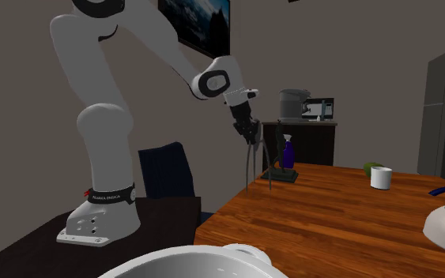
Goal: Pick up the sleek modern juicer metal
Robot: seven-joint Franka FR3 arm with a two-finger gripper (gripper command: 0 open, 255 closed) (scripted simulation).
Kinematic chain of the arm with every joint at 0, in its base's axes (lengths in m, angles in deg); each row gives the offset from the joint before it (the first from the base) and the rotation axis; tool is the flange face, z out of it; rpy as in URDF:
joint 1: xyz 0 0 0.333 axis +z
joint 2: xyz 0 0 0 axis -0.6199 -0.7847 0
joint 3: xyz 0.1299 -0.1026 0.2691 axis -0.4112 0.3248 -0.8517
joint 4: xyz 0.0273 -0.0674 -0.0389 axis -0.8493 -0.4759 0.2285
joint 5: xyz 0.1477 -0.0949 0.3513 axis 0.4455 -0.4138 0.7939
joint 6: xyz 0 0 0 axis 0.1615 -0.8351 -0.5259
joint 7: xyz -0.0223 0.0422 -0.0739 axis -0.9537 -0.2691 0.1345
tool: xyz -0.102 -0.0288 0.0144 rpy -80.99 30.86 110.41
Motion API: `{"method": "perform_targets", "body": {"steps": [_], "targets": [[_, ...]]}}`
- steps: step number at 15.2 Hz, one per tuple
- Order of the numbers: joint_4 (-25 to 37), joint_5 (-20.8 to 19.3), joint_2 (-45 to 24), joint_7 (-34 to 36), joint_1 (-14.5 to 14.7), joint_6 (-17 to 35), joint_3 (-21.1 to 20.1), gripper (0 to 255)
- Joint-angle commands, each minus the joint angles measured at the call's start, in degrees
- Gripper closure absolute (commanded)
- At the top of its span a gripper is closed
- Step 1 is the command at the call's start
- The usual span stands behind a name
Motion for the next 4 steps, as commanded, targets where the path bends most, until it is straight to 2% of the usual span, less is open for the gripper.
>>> {"method": "perform_targets", "body": {"steps": [1, 4], "targets": [[0.8, 0.0, 1.1, 0.0, 0.0, -1.9, 0.2, 255], [1.3, -0.1, 1.6, 0.0, 0.0, -2.9, 0.2, 255]]}}
